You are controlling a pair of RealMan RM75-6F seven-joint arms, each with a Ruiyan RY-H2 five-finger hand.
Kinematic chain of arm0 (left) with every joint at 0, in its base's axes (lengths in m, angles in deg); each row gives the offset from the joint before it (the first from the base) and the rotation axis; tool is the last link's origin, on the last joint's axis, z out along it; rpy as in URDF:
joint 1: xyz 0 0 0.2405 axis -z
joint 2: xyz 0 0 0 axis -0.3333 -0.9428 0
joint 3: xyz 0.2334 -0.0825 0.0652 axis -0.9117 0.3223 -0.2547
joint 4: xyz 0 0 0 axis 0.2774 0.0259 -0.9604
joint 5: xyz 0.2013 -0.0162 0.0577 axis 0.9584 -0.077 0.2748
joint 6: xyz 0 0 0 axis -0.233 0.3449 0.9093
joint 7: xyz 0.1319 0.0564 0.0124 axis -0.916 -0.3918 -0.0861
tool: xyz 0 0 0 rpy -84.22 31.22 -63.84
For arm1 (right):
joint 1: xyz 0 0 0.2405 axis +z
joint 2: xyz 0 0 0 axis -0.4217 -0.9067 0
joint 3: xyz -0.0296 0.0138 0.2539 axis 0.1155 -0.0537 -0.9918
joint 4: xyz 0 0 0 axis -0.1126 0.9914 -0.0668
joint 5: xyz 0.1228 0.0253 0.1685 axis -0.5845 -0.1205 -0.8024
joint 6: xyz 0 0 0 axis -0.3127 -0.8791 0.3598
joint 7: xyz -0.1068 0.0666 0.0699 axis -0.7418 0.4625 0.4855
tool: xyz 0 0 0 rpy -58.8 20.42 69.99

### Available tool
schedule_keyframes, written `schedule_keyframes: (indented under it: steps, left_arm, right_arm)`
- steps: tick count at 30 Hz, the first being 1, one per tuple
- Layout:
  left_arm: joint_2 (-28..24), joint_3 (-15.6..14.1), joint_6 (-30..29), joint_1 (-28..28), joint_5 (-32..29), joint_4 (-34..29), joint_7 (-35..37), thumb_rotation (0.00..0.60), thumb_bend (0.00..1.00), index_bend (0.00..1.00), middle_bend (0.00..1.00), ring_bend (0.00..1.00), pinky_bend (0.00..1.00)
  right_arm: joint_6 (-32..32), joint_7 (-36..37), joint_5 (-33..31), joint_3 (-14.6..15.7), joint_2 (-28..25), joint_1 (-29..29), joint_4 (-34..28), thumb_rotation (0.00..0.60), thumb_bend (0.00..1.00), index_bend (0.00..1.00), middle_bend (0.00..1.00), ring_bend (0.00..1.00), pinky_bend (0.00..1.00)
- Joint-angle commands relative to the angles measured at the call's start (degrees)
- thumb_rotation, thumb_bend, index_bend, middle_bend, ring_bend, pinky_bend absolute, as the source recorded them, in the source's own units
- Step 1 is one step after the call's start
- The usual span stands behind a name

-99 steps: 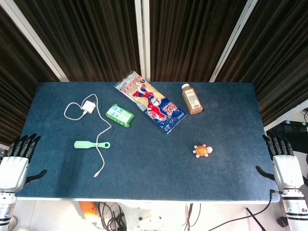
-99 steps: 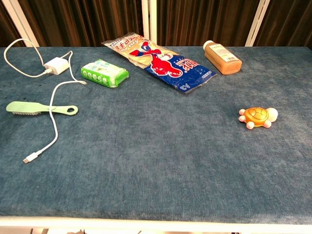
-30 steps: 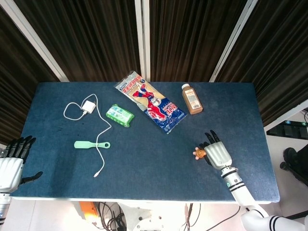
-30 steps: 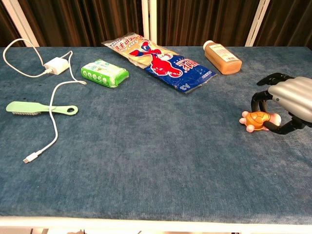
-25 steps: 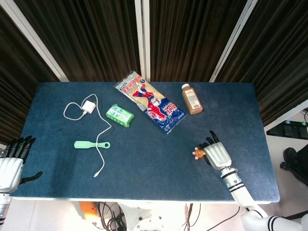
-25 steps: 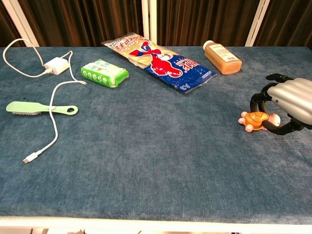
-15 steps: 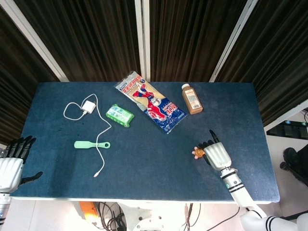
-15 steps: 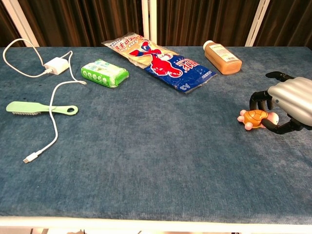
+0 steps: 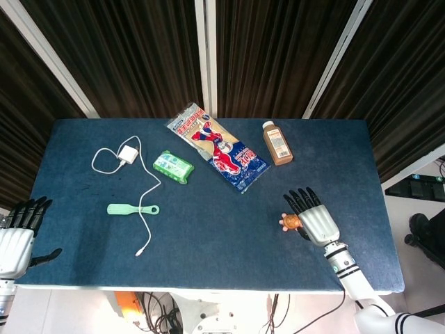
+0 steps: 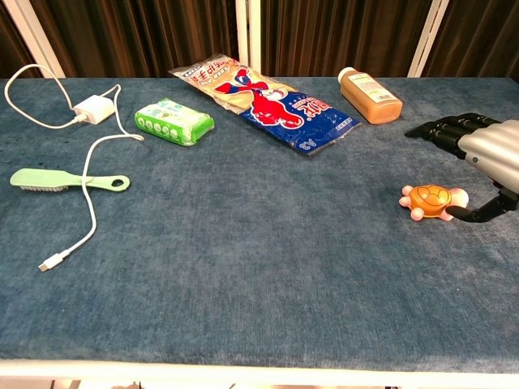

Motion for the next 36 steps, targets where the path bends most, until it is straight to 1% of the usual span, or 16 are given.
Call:
schedule_keyframes:
  steps: [1,3,7,9,15,16,18,19,21,22,26,28,33,34,36]
  left_arm:
    - [0.0,0.0,0.0,0.0,0.0,0.0,0.0,0.600,0.00,0.06,0.03,0.00,0.00]
    - [0.0,0.0,0.1,0.0,0.0,0.0,-0.1,0.600,0.00,0.06,0.03,0.00,0.00]
    - [0.1,0.0,0.1,0.0,-0.1,0.0,0.0,0.600,0.00,0.06,0.02,0.00,0.00]
    - [0.1,0.0,0.1,0.0,-0.2,0.1,0.0,0.600,0.00,0.06,0.02,0.00,0.00]
    - [0.1,0.0,0.0,-0.1,-0.3,0.3,0.3,0.600,0.00,0.06,0.03,0.00,0.00]
    - [0.1,0.0,0.1,-0.1,-0.3,0.3,0.4,0.600,0.00,0.06,0.03,0.00,0.00]
    - [0.1,0.0,0.1,-0.1,-0.3,0.4,0.4,0.600,0.00,0.06,0.02,0.00,0.00]
    - [0.1,0.0,0.1,-0.1,-0.3,0.5,0.5,0.600,0.00,0.06,0.02,0.00,0.00]
    - [0.1,0.0,0.1,-0.1,-0.2,0.6,0.6,0.600,0.00,0.06,0.02,0.00,0.00]
    - [0.1,0.0,0.1,-0.1,-0.3,0.6,0.6,0.600,0.00,0.06,0.03,0.00,0.00]
    - [0.1,0.0,0.3,0.0,-0.3,0.7,0.7,0.600,0.00,0.06,0.03,0.00,0.00]
    - [0.1,0.0,0.3,0.0,-0.3,0.6,0.6,0.600,0.00,0.06,0.02,0.00,0.00]
    - [0.1,0.1,0.4,0.1,-0.3,0.5,0.5,0.600,0.00,0.06,0.02,0.00,0.00]
    - [0.1,0.1,0.4,0.1,-0.3,0.5,0.5,0.600,0.00,0.06,0.03,0.00,0.00]
    - [0.1,0.1,0.4,0.1,-0.3,0.4,0.4,0.600,0.00,0.06,0.03,0.00,0.00]
  right_arm:
    - [-0.6,0.0,0.2,0.0,-0.3,-0.2,-0.5,0.600,0.15,0.01,0.11,0.00,0.00]
    - [-0.7,0.0,0.3,0.2,-0.4,-0.3,-0.8,0.600,0.19,0.05,0.14,0.00,0.00]
    - [0.4,-1.0,0.3,0.8,-0.6,-0.1,-1.5,0.600,0.25,0.21,0.21,0.00,0.00]
    - [0.8,-1.6,-0.1,0.7,-0.3,0.0,-1.4,0.600,0.27,0.26,0.23,0.00,0.00]
    - [2.2,-3.5,-1.2,0.4,0.1,0.5,-1.6,0.600,0.30,0.41,0.37,0.00,0.00]
    - [2.3,-3.6,-1.4,0.3,0.3,0.6,-1.5,0.600,0.31,0.45,0.40,0.01,0.00]
    - [2.6,-3.9,-2.1,0.1,0.7,0.5,-1.5,0.600,0.32,0.54,0.49,0.05,0.00]
    - [2.5,-3.9,-2.3,0.0,0.9,0.5,-1.4,0.600,0.33,0.61,0.55,0.09,0.00]
    - [2.1,-3.8,-2.4,-0.3,1.4,0.5,-0.9,0.600,0.34,0.70,0.62,0.14,0.00]
    - [1.8,-3.6,-2.3,-0.3,1.7,0.4,-0.7,0.600,0.35,0.77,0.67,0.17,0.00]
    - [-0.2,-2.0,-1.3,-0.7,3.2,0.2,1.1,0.600,0.43,0.96,0.81,0.29,0.00]
    - [-0.7,-1.5,-1.0,-0.7,3.6,0.2,1.9,0.600,0.46,1.00,0.85,0.33,0.00]
    - [-1.8,-1.3,-0.4,-0.7,4.2,0.0,3.3,0.600,0.45,1.00,0.88,0.36,0.00]
    - [-2.2,-1.2,-0.2,-0.7,4.2,0.0,3.6,0.600,0.43,0.99,0.88,0.36,0.00]
    - [-2.4,-1.2,-0.1,-0.7,3.9,-0.1,3.8,0.600,0.38,0.92,0.83,0.33,0.00]
